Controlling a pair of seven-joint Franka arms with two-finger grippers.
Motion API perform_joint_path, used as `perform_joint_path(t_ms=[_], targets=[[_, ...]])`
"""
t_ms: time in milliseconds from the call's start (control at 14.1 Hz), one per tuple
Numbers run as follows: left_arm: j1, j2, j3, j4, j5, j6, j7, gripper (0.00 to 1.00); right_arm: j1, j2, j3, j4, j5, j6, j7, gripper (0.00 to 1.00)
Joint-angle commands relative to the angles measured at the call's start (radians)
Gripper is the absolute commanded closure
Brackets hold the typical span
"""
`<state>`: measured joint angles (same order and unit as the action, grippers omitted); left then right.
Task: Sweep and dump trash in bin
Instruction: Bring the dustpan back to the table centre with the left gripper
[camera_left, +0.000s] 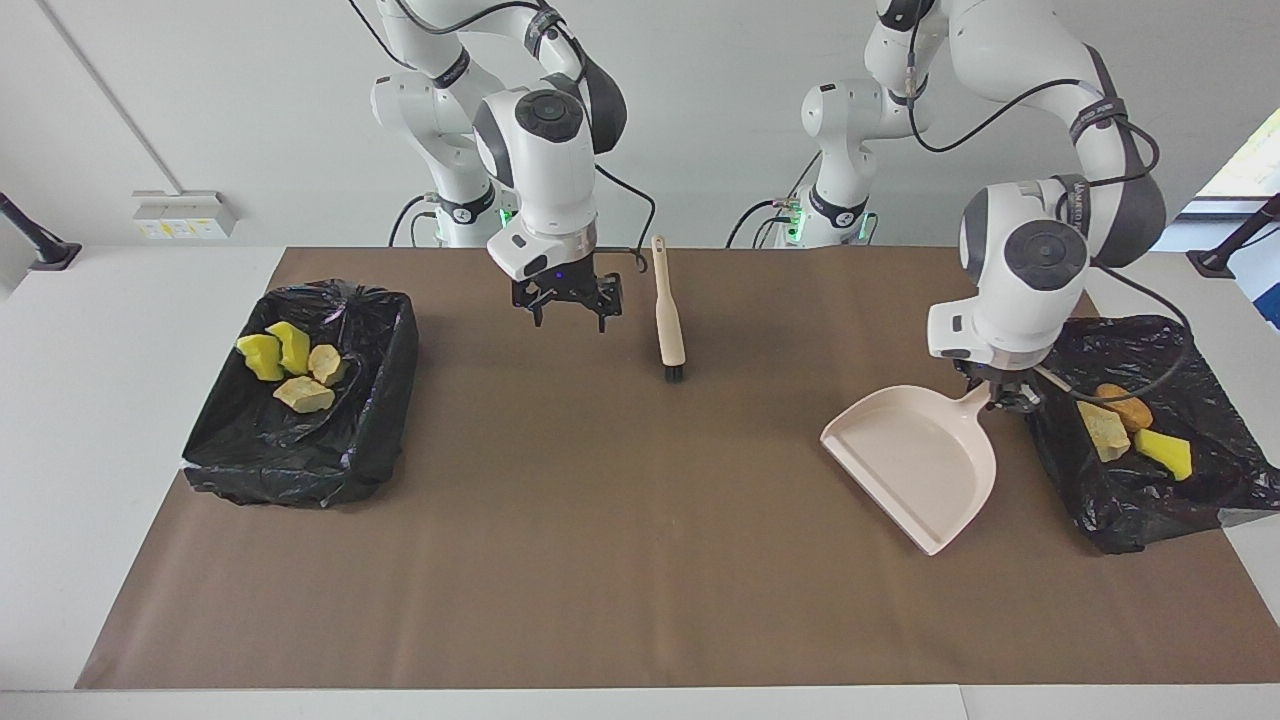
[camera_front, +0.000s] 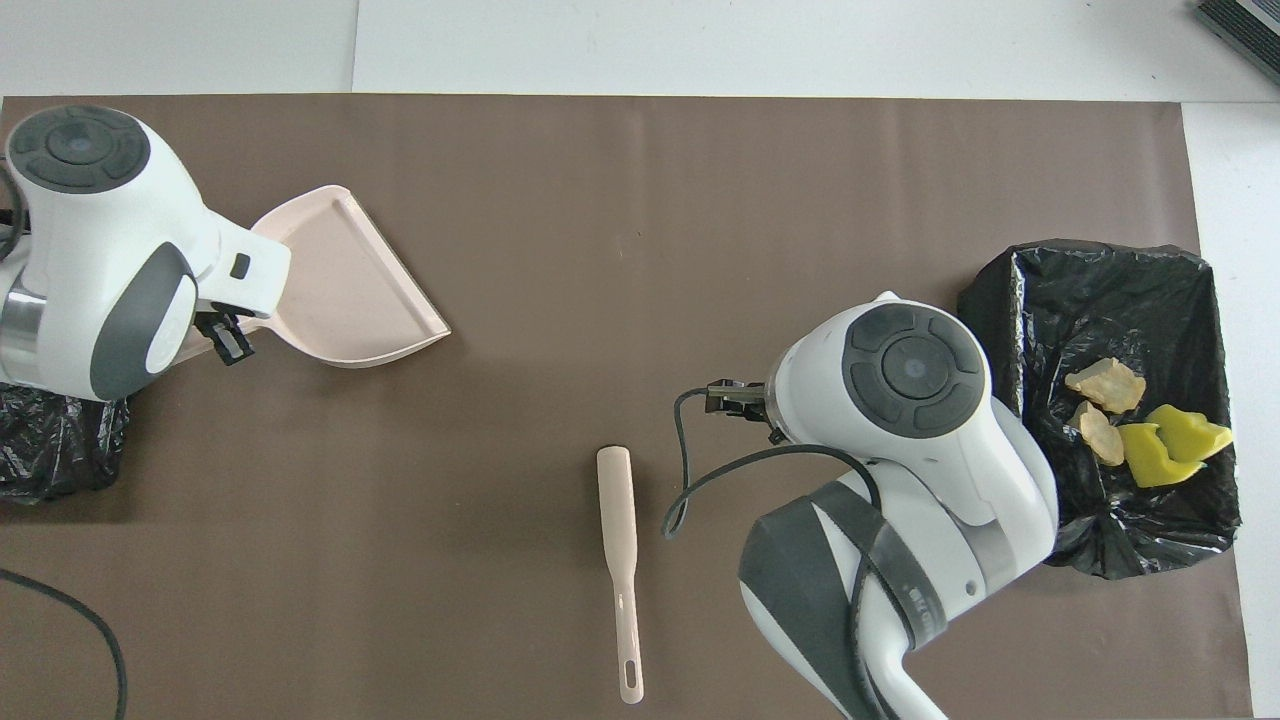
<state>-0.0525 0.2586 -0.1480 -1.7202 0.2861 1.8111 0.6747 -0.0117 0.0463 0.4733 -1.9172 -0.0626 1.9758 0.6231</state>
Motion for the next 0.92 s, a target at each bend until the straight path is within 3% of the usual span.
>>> perform_joint_path(t_ms=[0,71,283,354,708,850], targets=[[-0.094,-0.015,0.019,-0.009,-0.111,-0.01,-0.276,1.0,-0.071,-0.003,0.005,0.075,-0.013,-0.069,-0.101,0.0],[-0.137,-0.015,0.019,-0.006,-0.125,-0.012,-0.375,1.0,-0.064,-0.003,-0.036,0.098,-0.014,-0.098,-0.15,0.0],[-0.226,0.005,0.019,0.023,-0.226,0.01,-0.628,1.0,0.045,-0.023,-0.301,0.22,-0.01,-0.219,-0.27,0.0],[-0.257,0.026,0.021,0.054,-0.249,-0.002,-0.694,1.0,0.049,-0.035,-0.35,0.246,-0.01,-0.248,-0.31,0.0],[-0.418,0.217,0.024,0.308,-0.255,-0.007,-1.041,1.0,0.038,-0.069,-0.514,0.424,0.01,-0.507,-0.514,0.0],[-0.46,0.307,0.027,0.422,-0.255,-0.019,-1.163,1.0,0.032,-0.109,-0.562,0.408,0.013,-0.534,-0.559,0.0]])
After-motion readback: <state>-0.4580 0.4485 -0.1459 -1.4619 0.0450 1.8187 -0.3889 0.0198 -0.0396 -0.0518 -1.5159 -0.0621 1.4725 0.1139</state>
